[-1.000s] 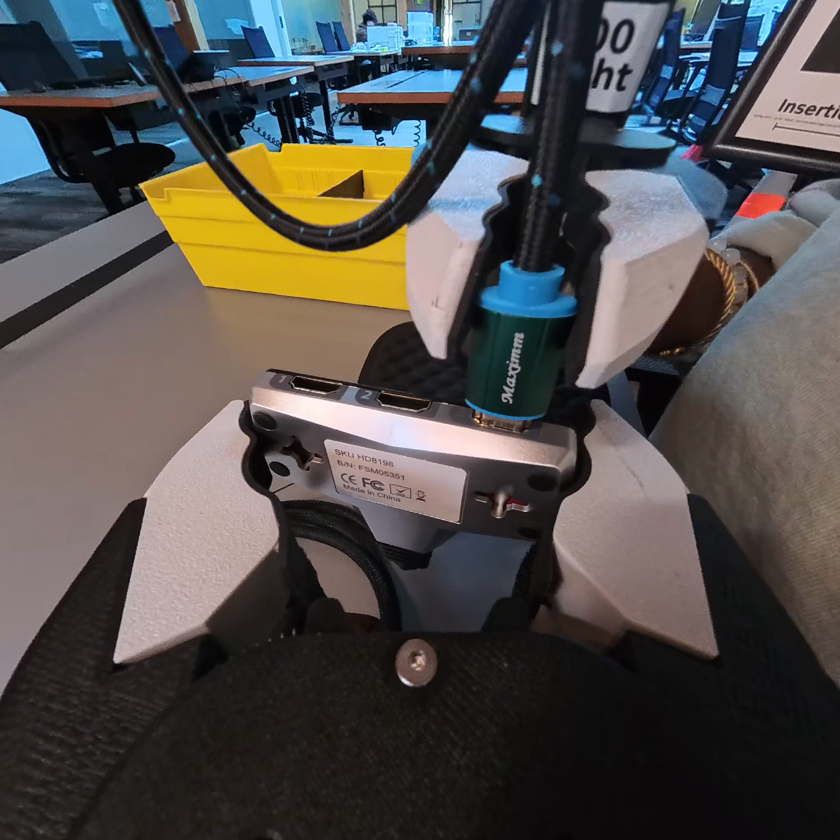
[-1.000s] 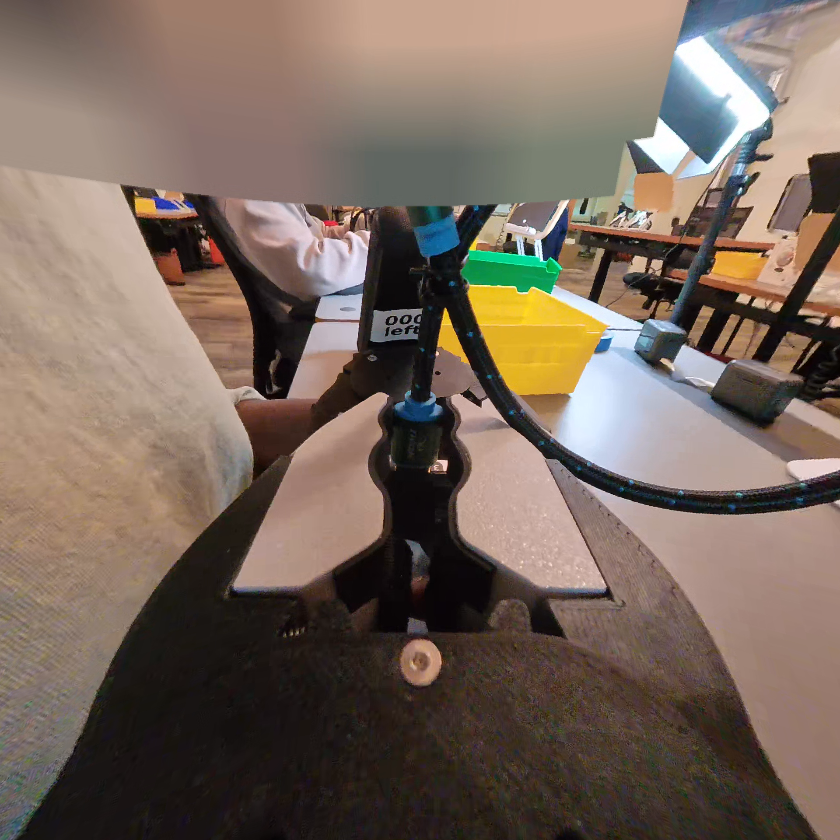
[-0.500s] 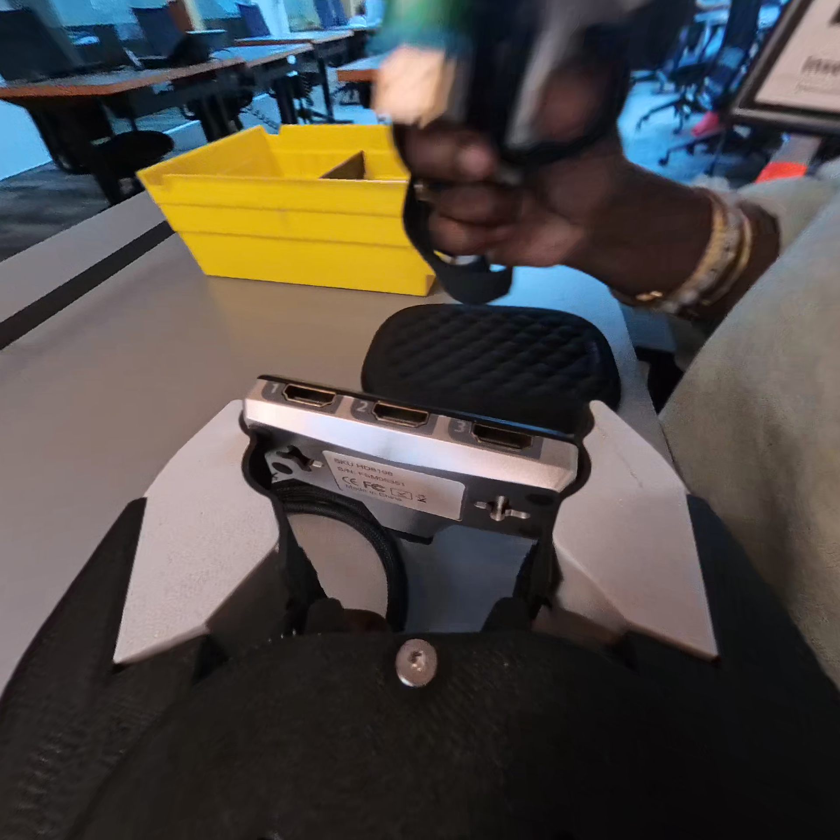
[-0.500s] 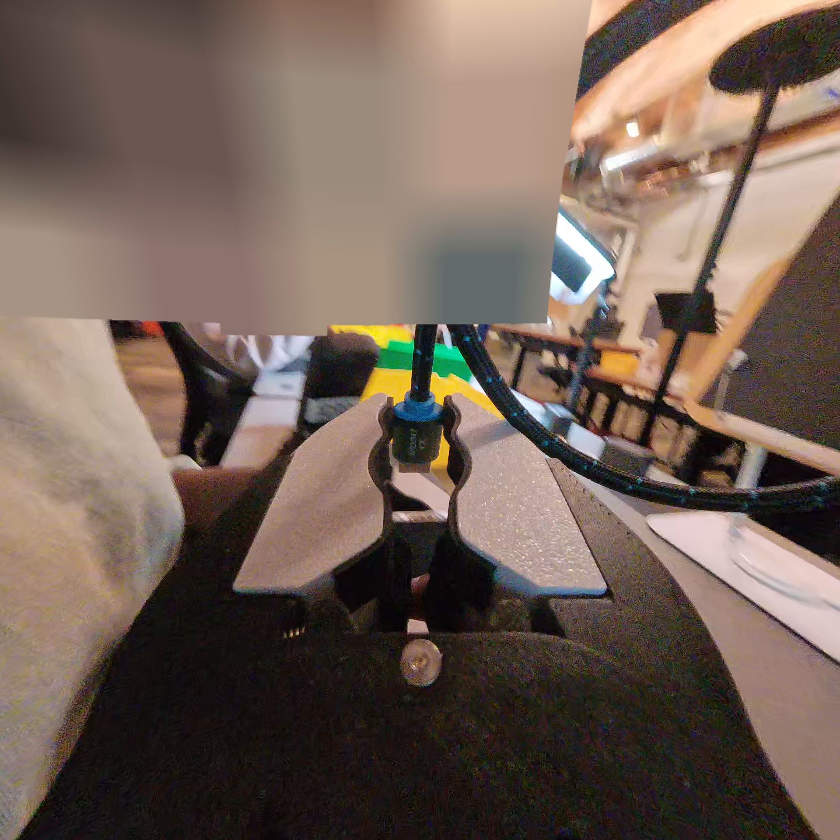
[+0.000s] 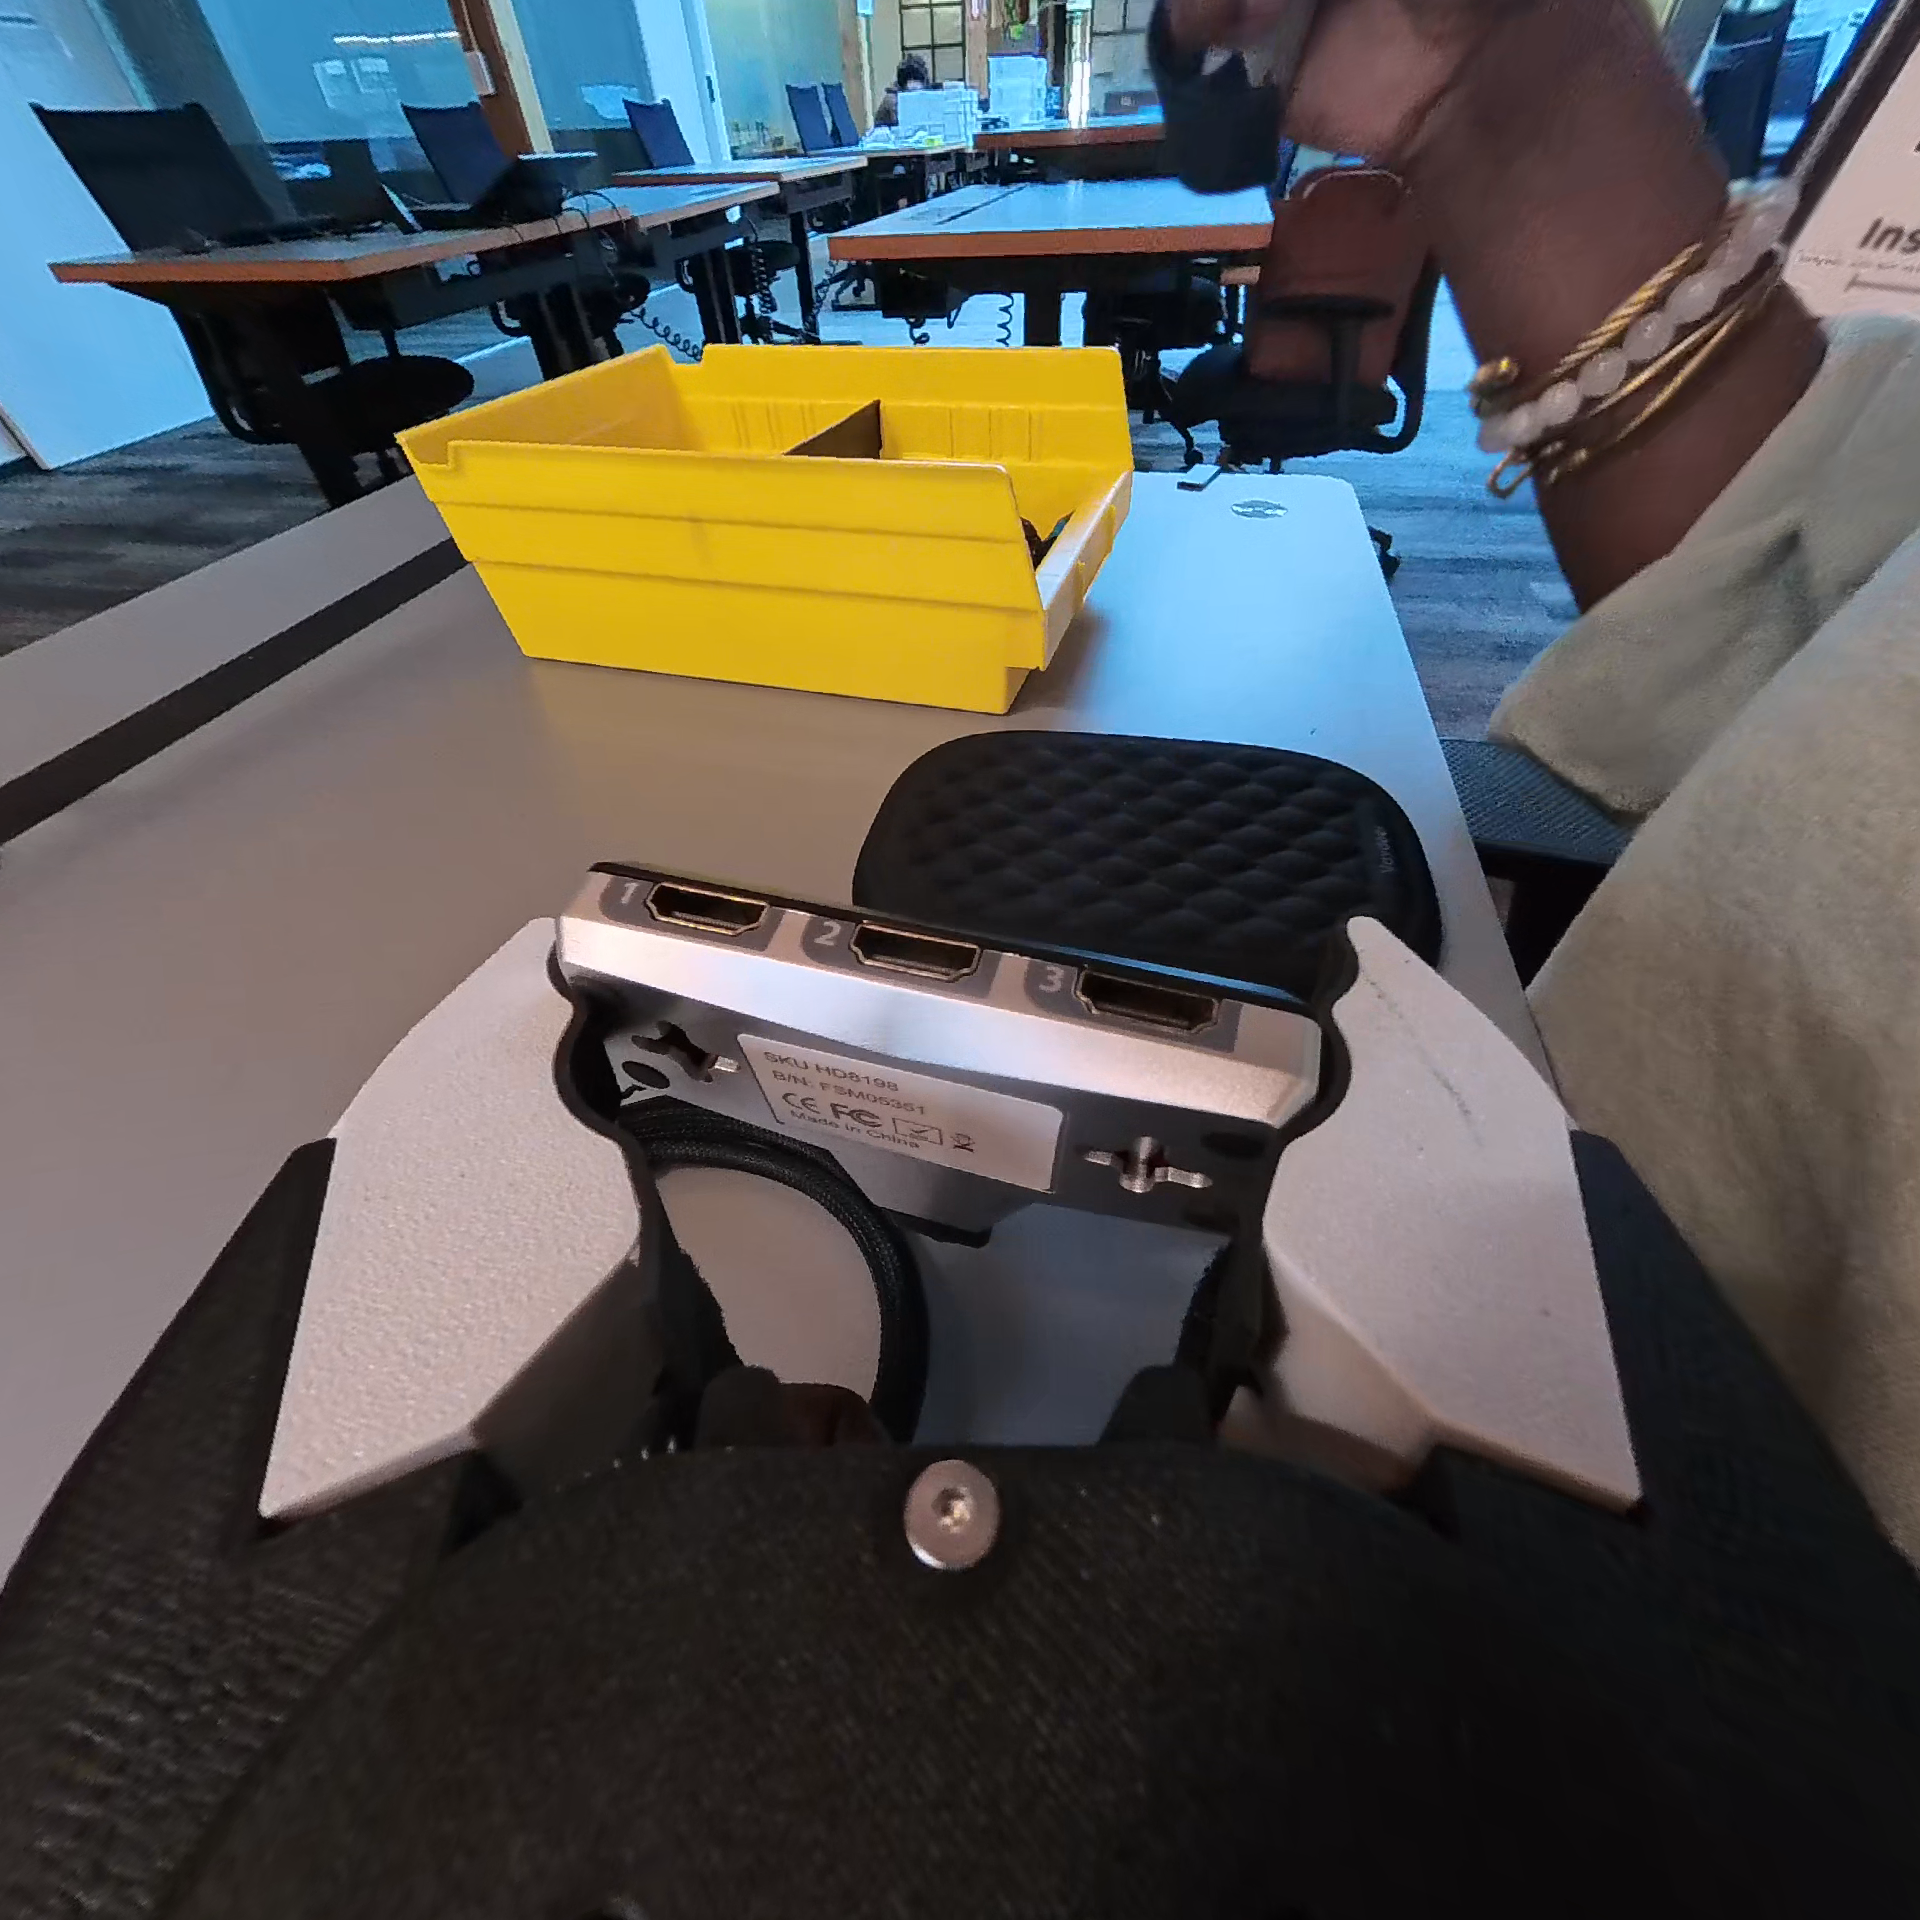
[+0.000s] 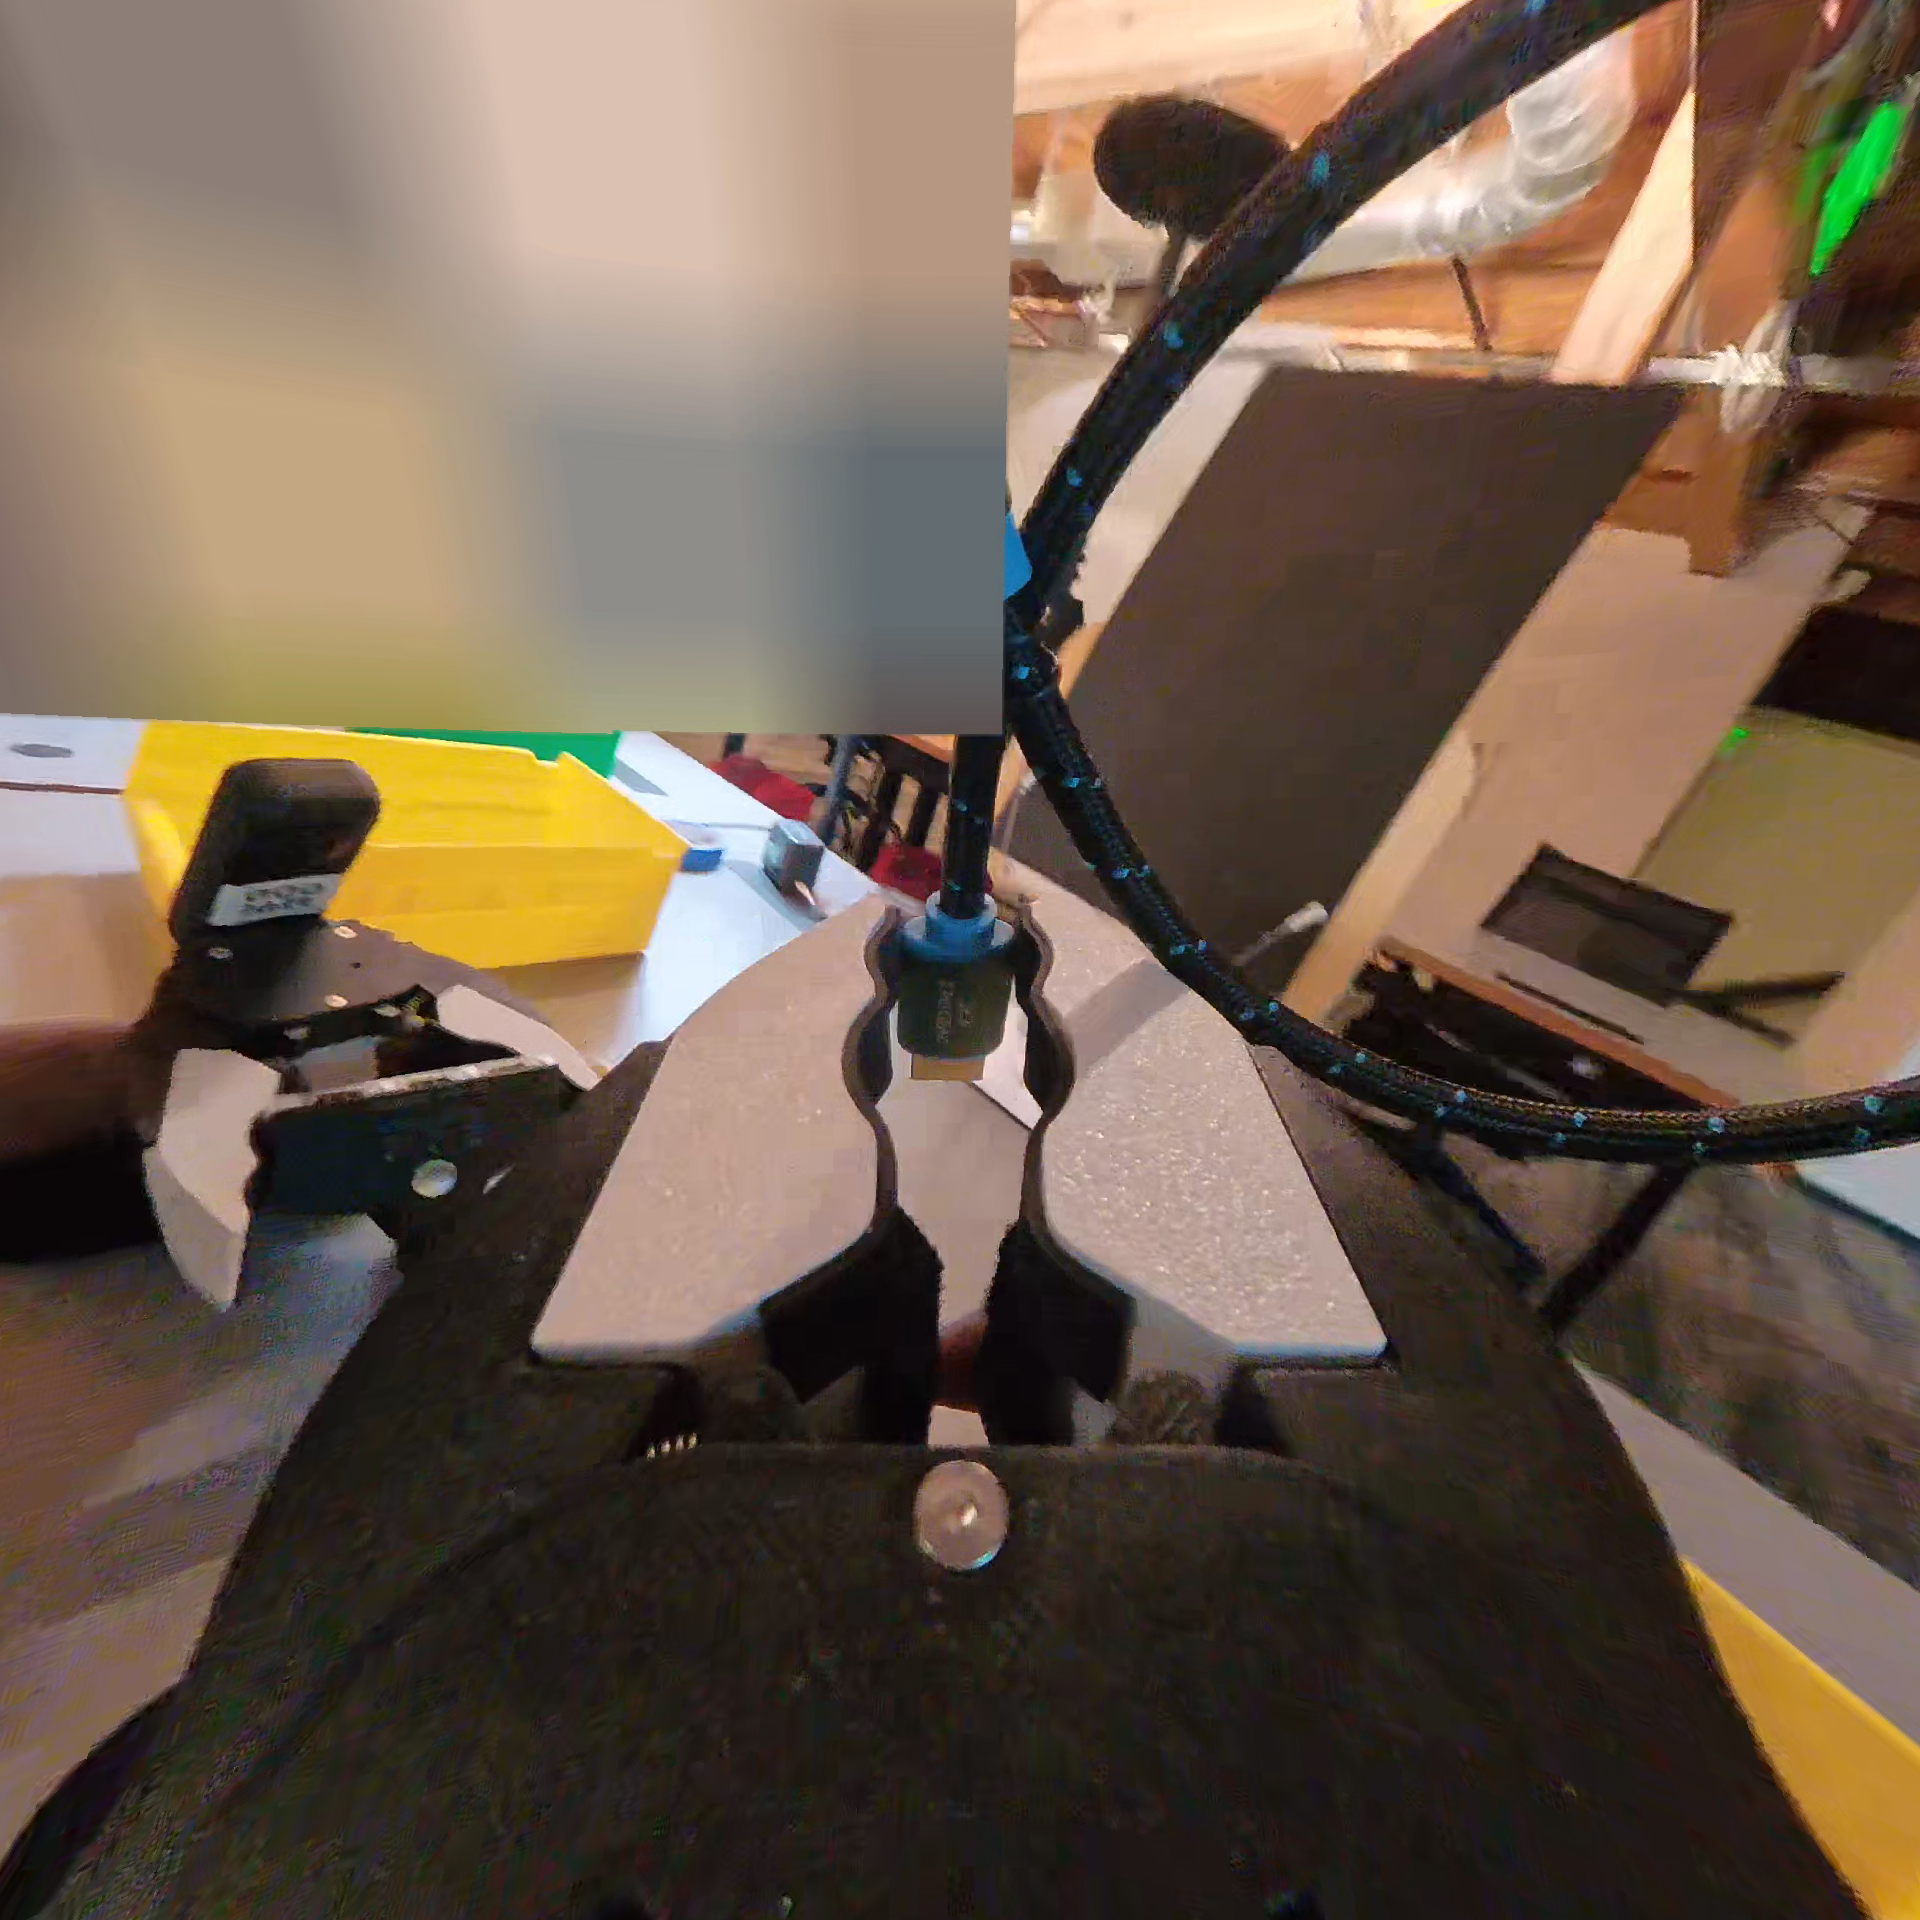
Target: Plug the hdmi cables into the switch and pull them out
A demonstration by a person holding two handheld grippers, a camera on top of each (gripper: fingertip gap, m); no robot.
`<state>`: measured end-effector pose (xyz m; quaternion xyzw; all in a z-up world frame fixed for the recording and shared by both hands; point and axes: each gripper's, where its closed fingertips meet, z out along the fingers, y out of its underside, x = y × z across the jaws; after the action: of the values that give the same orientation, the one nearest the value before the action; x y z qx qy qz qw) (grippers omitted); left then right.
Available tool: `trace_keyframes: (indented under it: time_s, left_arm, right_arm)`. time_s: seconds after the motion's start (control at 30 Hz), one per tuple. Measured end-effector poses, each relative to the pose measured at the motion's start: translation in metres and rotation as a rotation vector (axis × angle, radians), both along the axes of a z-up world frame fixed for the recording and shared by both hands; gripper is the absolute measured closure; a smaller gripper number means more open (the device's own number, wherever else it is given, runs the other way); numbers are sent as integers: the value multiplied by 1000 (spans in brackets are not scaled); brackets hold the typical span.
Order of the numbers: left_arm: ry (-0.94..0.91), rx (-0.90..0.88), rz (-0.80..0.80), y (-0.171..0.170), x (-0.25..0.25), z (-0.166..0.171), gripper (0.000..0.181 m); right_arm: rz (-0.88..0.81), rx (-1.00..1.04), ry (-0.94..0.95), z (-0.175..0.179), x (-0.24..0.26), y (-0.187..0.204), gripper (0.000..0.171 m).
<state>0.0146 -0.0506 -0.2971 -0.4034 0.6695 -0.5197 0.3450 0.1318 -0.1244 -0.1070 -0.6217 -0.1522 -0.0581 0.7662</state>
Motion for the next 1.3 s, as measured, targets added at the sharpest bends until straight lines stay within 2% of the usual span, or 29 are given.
trace_keyframes:
  time_s: [0.07, 0.2, 0.33, 0.47, 0.6, 0.8, 0.93, 1.03, 1.13, 1.2, 1.3]
  left_arm:
    - [-2, 5, 2, 0, 0, 0, 53]
    - [3, -5, 11, 2, 1, 0, 53]
    - [2, -11, 12, 3, 1, 0, 53]
    - [4, -20, 15, 4, 1, 0, 53]
    - [7, -32, 15, 5, 2, 0, 53]
    - [5, -29, 16, 5, 1, 0, 53]
    - [5, -29, 15, 5, 2, 0, 53]
    - [4, -28, 15, 5, 1, 0, 53]
    - [3, -25, 15, 4, 1, 0, 53]
    - [3, -23, 15, 4, 1, 0, 53]
    - [2, -20, 15, 4, 1, 0, 53]
  right_arm:
    - [-90, -109, 16, -16, 27, -5, 150]
    - [-272, -374, 77, -78, 79, -14, 150]
    - [-448, -530, 197, -135, 119, -28, 150]
    - [-657, -798, 165, -187, 140, -50, 150]
    - [-722, -975, 144, -218, 148, -63, 150]
    - [-700, -1073, 267, -231, 143, -69, 152]
    - [-774, -1122, 248, -221, 147, -82, 141]
    - [-819, -1066, 232, -200, 149, -84, 140]
    - [-826, -913, 214, -175, 155, -76, 128]
    - [-737, -803, 299, -165, 151, -64, 122]
    - [-605, -747, 380, -164, 137, -44, 114]
